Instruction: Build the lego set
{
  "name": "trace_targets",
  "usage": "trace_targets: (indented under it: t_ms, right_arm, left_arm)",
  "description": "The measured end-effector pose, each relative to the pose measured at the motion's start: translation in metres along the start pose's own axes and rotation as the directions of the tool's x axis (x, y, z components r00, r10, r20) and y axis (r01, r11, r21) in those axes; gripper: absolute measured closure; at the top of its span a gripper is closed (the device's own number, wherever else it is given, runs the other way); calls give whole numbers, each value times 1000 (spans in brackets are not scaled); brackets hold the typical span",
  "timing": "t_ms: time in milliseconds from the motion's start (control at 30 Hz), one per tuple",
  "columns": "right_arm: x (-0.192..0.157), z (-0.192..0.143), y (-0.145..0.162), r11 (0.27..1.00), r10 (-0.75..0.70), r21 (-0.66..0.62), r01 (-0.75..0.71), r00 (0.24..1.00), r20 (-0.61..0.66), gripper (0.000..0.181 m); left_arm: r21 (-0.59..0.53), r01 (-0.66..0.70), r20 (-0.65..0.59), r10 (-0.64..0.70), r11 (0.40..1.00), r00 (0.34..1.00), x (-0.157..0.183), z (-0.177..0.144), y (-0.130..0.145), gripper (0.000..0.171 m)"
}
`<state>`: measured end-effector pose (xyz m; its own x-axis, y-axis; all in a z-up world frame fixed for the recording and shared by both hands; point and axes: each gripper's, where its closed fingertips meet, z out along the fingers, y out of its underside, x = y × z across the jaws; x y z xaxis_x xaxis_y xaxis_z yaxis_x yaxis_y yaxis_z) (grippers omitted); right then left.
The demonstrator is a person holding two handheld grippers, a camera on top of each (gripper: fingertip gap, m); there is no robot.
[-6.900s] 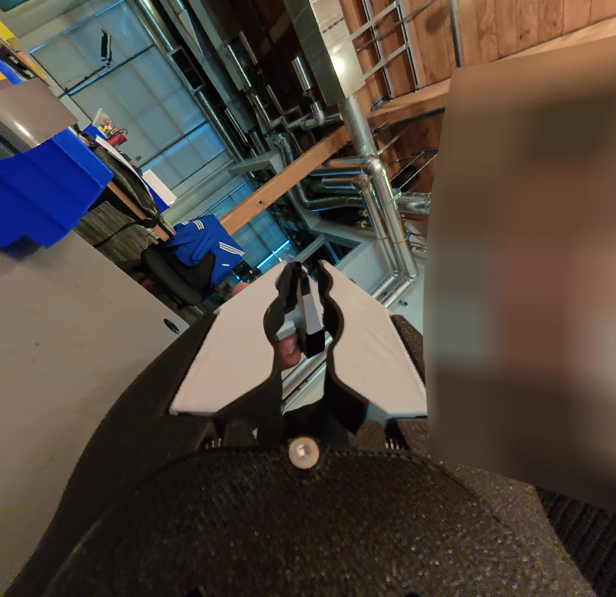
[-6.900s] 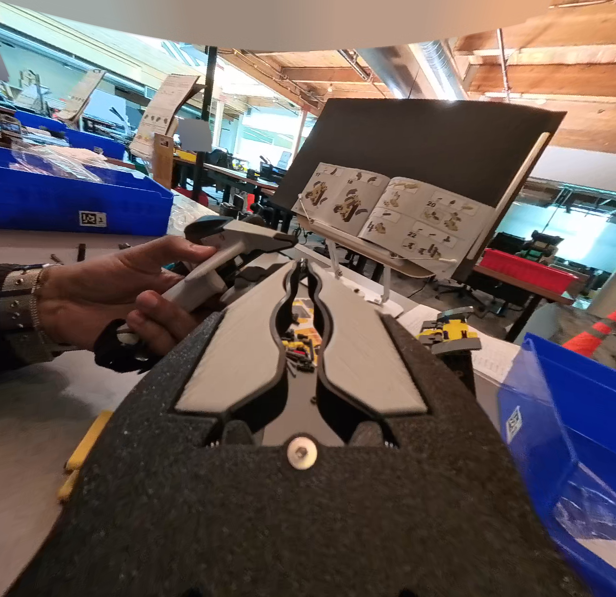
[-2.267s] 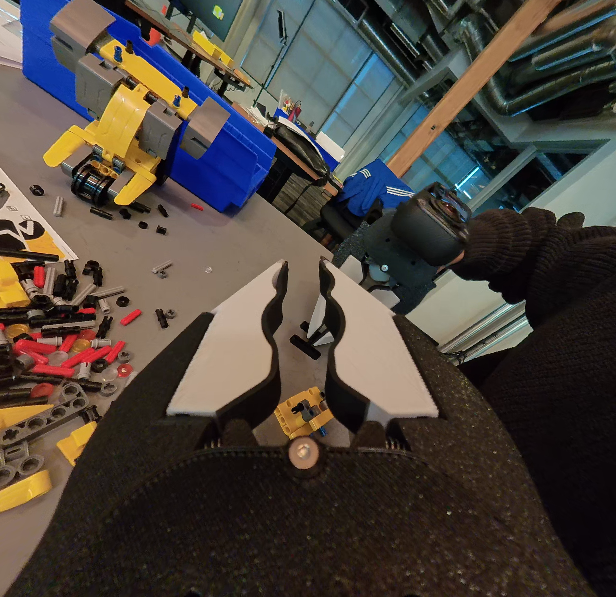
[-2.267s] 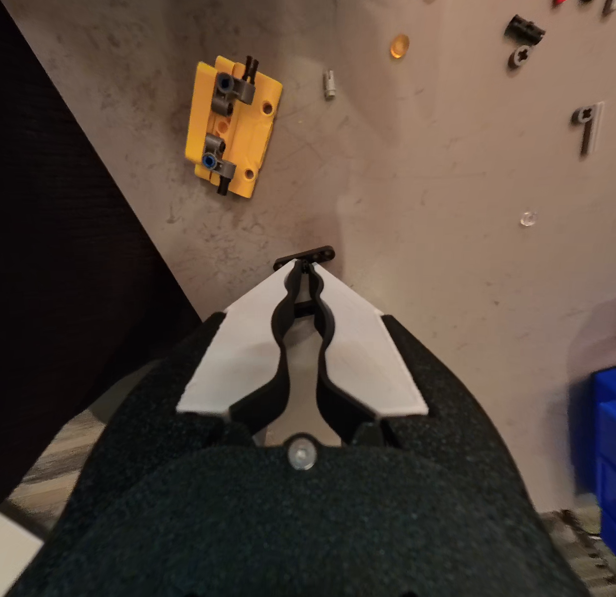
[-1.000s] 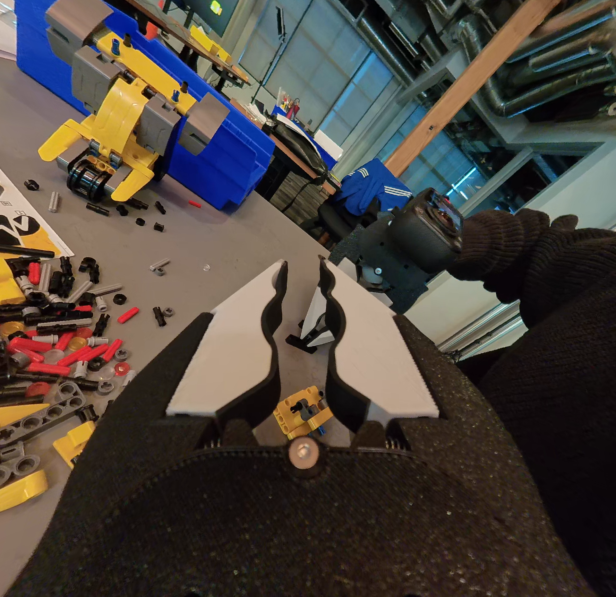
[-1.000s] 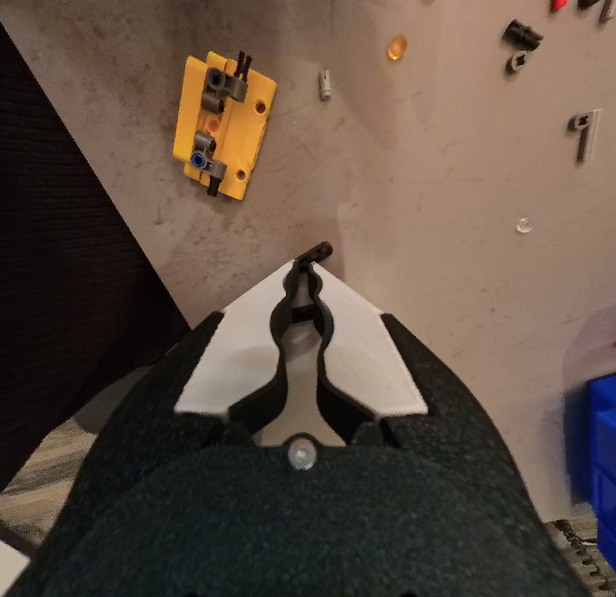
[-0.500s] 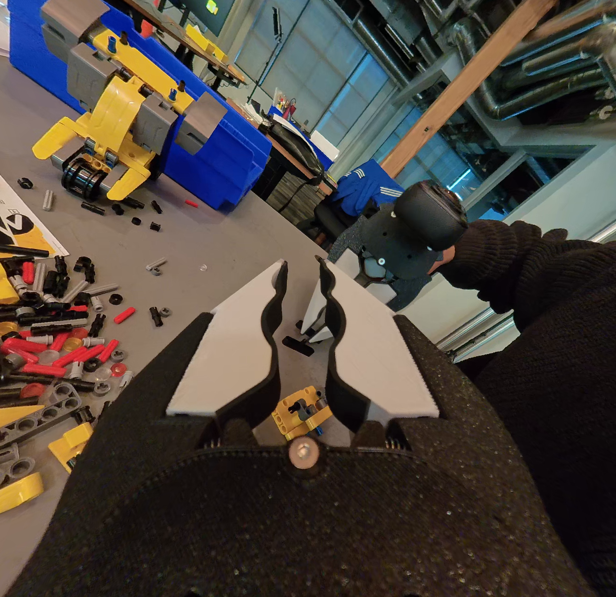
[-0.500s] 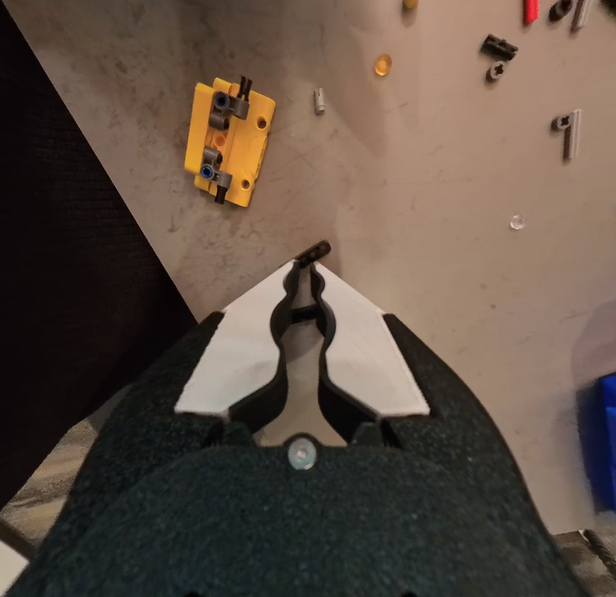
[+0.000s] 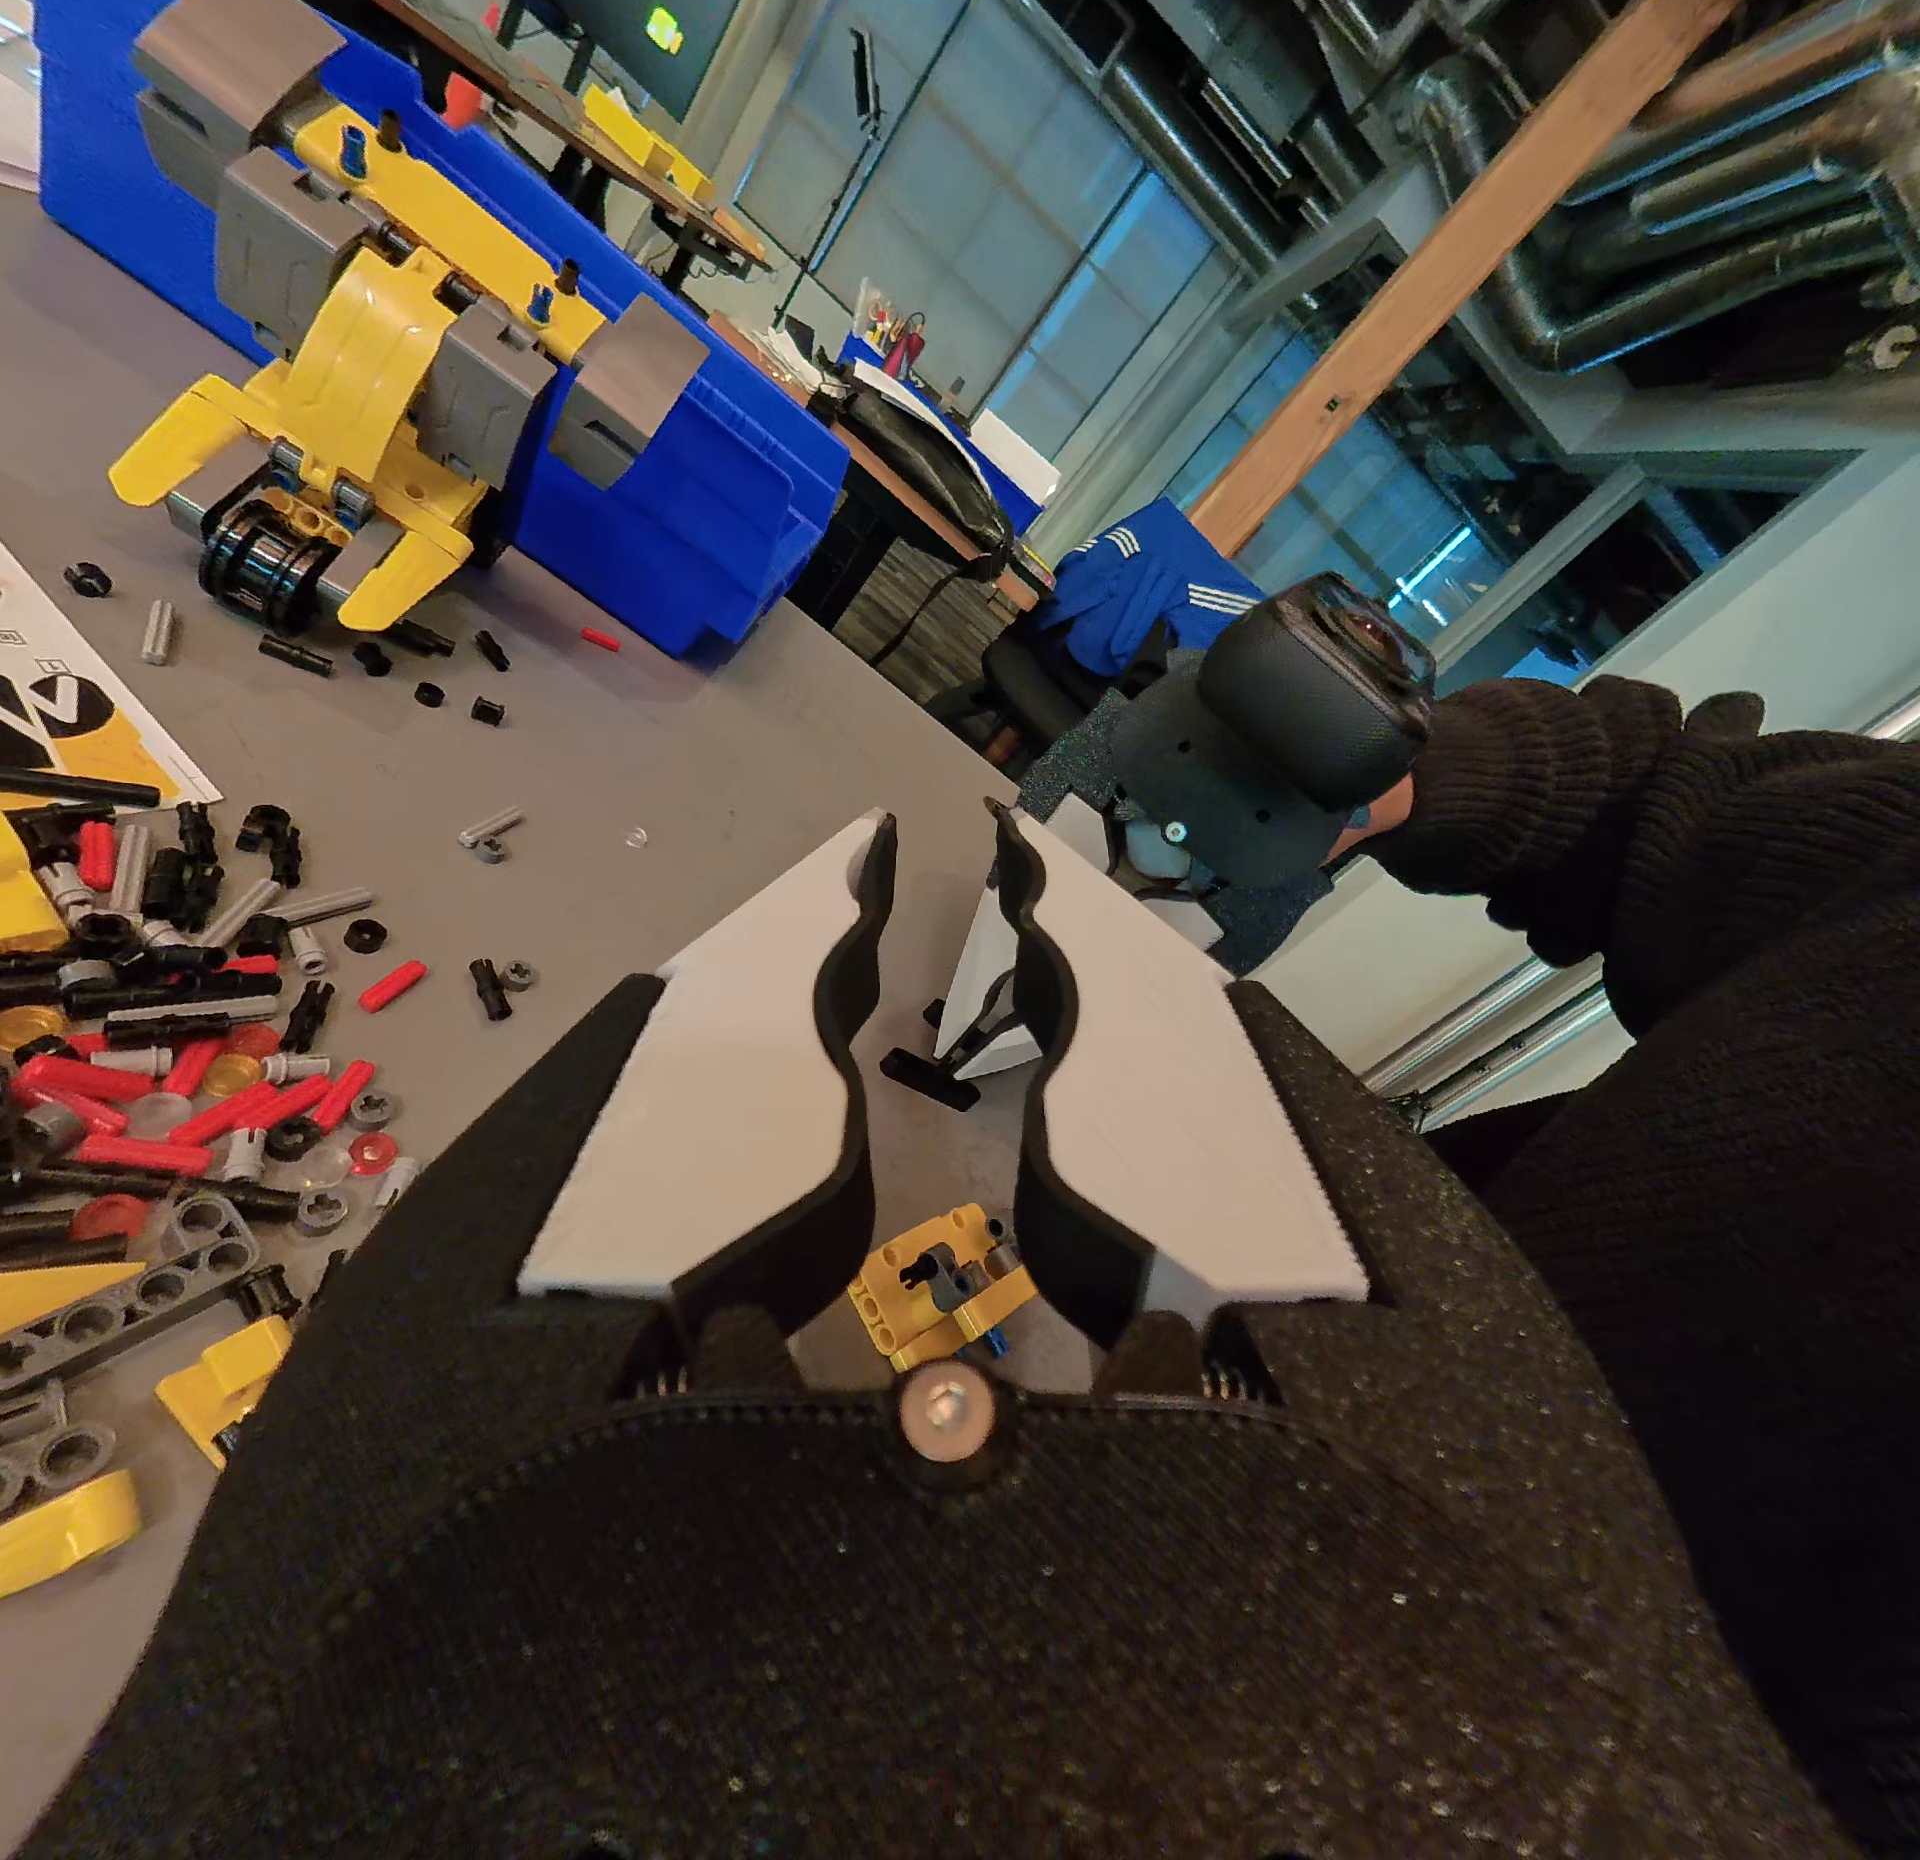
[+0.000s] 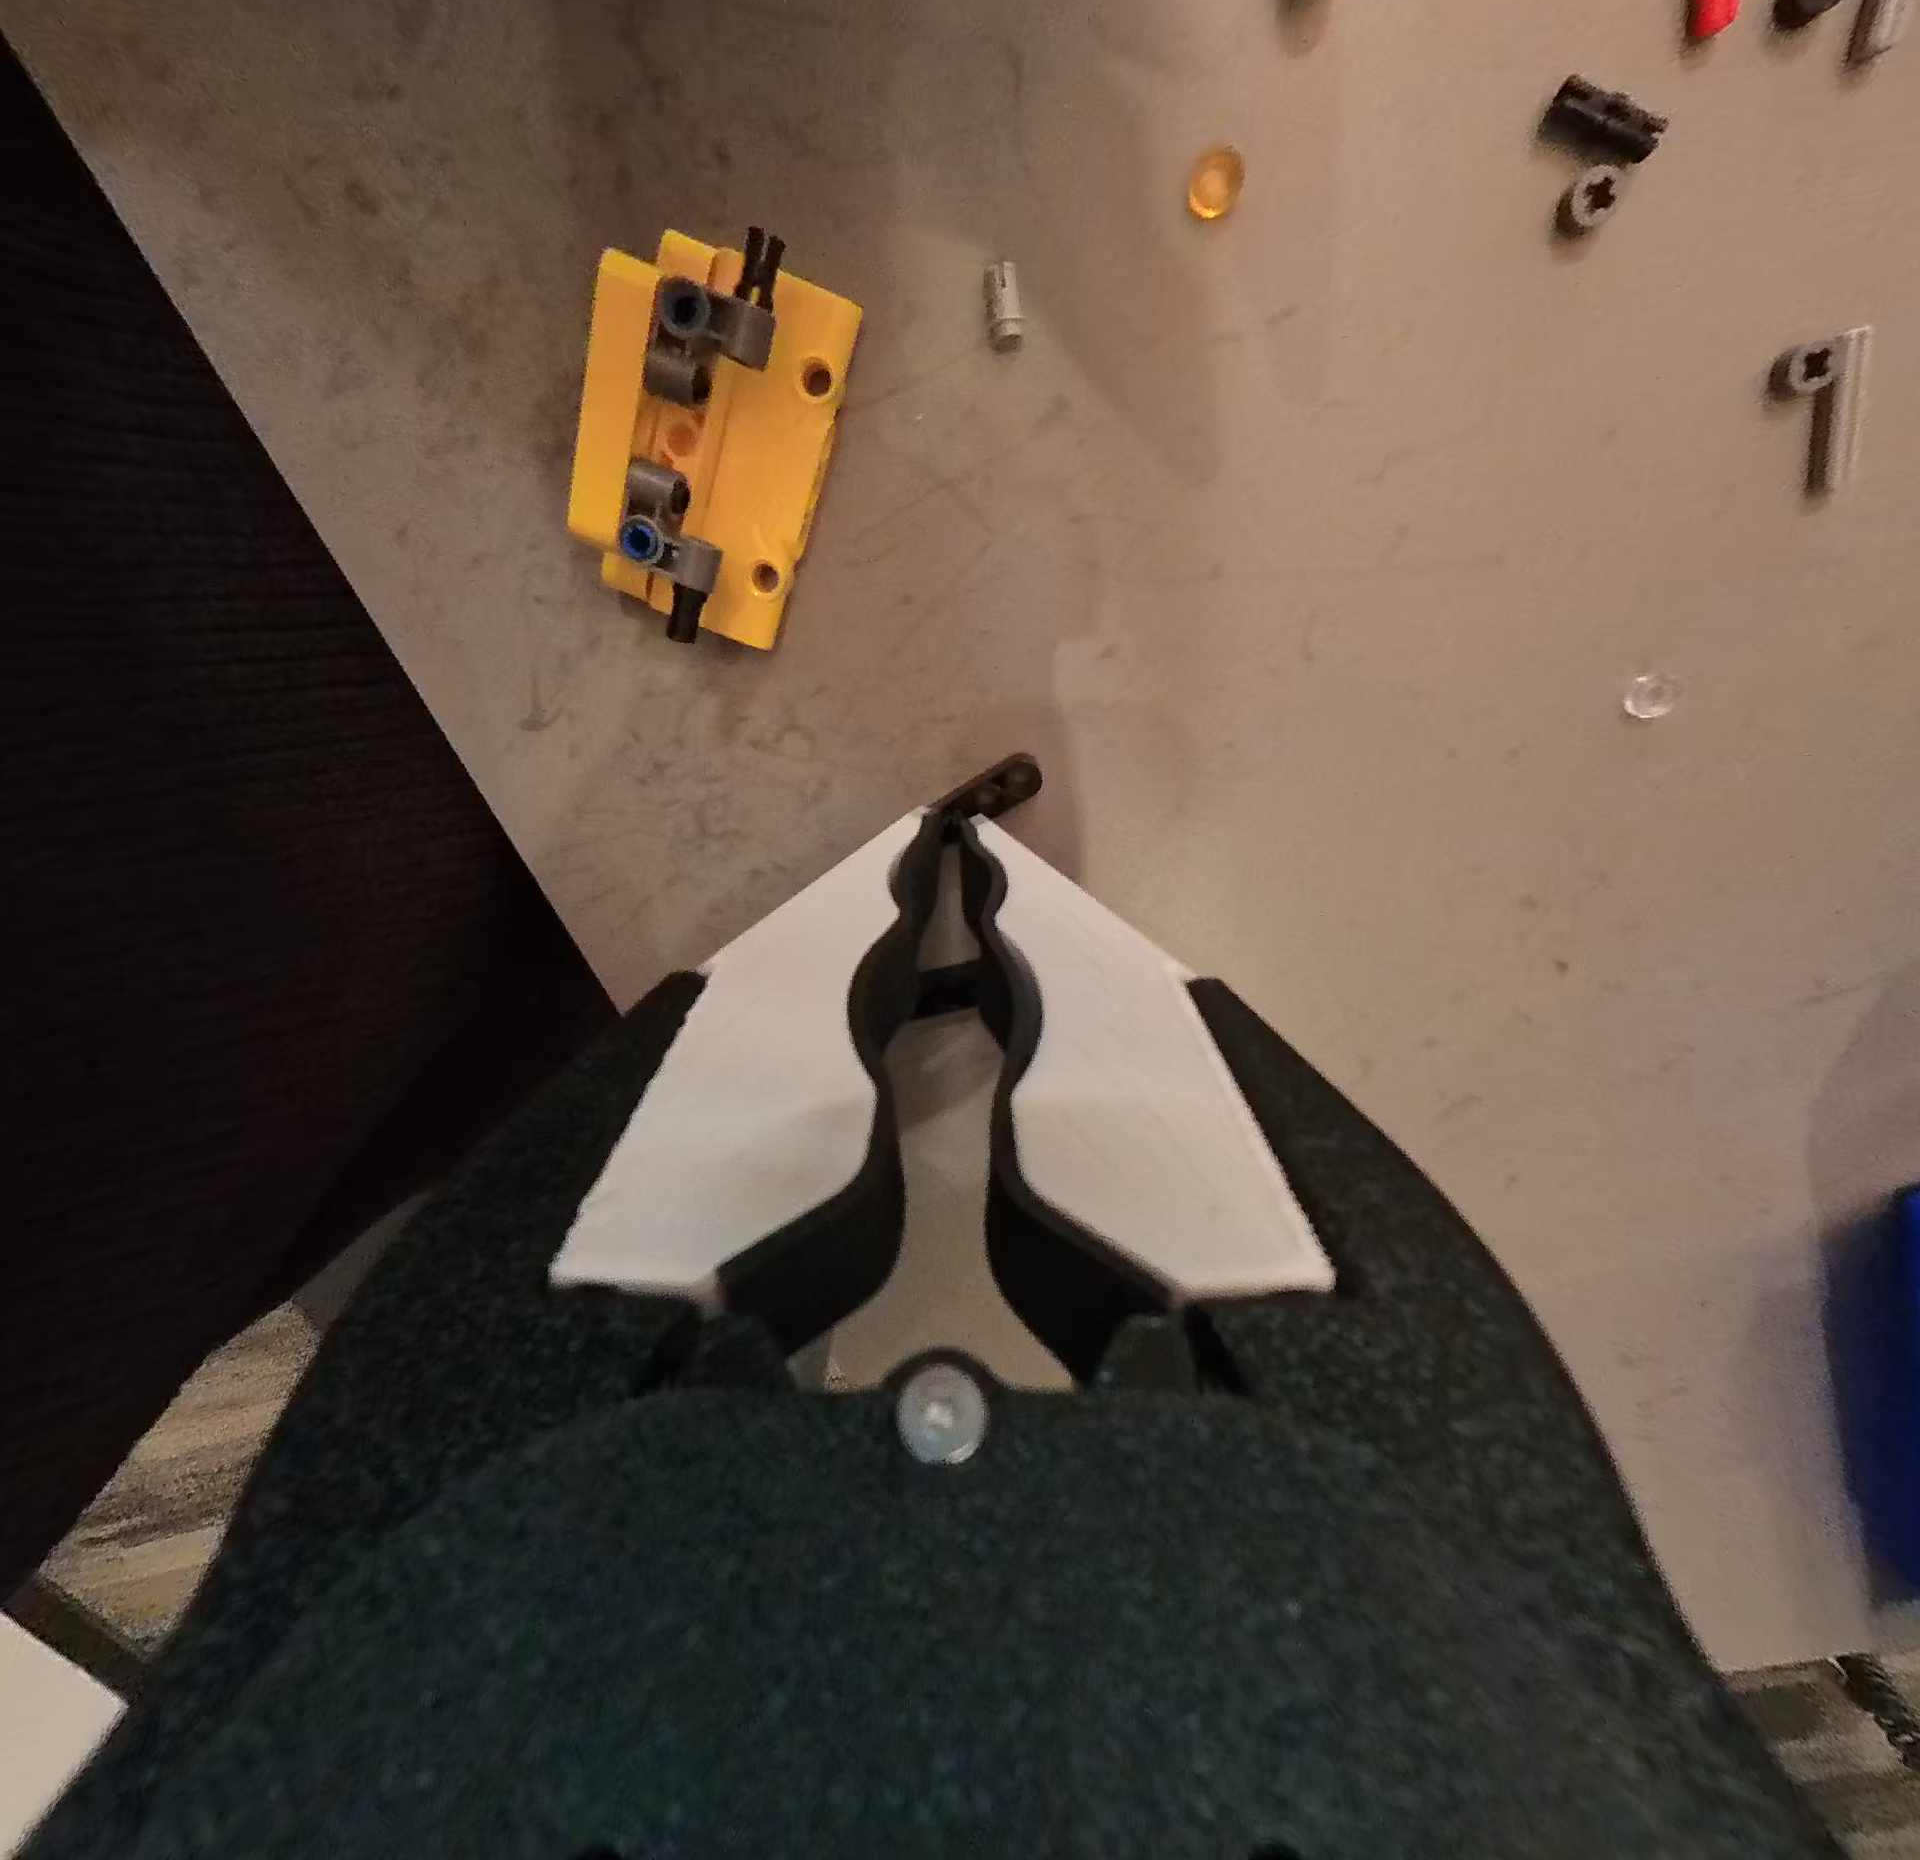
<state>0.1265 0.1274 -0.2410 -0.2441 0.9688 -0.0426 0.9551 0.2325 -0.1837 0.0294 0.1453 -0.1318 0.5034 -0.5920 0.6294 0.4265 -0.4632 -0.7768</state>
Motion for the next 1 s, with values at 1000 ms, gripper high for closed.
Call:
trace_targets:
  t_ms: [1000]
  right_arm:
    - [27, -12, -70, 943, 23, 333, -27, 1000, 15, 163]
  left_arm:
    - [143, -209, 422, 132, 967, 897, -67, -134, -78, 153]
